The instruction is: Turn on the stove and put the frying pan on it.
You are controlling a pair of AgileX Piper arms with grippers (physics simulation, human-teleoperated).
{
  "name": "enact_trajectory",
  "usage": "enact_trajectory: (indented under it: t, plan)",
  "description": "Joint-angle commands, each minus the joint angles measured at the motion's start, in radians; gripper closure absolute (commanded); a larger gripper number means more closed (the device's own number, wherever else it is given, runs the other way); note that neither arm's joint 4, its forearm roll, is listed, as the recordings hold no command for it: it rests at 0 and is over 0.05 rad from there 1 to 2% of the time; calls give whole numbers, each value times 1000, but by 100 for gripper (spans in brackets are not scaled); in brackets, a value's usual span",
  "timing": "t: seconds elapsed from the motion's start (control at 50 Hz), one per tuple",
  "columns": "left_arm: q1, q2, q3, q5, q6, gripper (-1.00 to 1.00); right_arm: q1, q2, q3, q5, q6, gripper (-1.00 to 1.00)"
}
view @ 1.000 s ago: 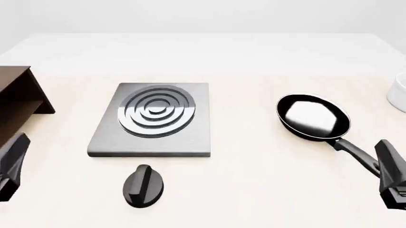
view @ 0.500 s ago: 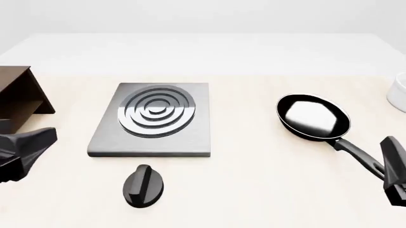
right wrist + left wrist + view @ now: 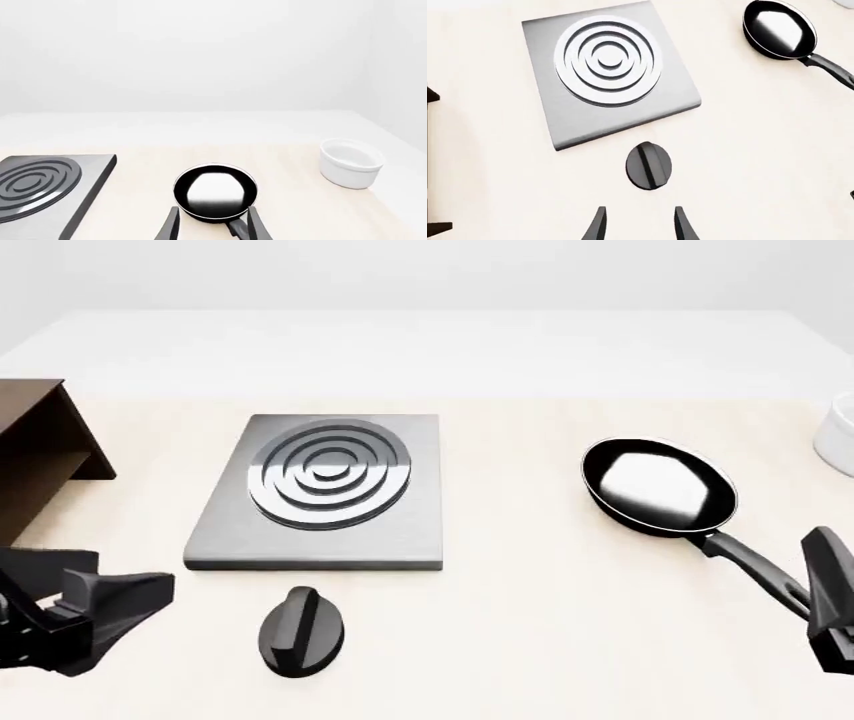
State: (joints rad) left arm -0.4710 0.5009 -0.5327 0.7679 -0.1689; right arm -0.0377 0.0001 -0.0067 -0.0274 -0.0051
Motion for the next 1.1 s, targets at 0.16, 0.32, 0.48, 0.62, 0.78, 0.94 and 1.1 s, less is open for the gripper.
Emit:
enact_trajectory:
  t: [0.16,0.32,0.48,0.62,0.78,0.94,1.1]
  plan:
    - [-79,31,117,-43,-45,-100,-3,0,1,2,-4,-100]
    - [-102,52,162,-91,-55,-100,-3,0,1,3,-4,-100]
    - [-112,74,192,-135,-34,-100,-3,0,1,4,-6,-100]
    - [-124,97,213,-174,-42,-100,-3,0,1,4,-7,-100]
    - [-132,143,248,-244,-52,-100,-3,0,1,5,-12,-100]
    - [-140,194,266,-311,-41,-100,-2,0,1,6,-14,-100]
    - [-156,243,280,-371,-48,-100,-3,0,1,5,-11,-100]
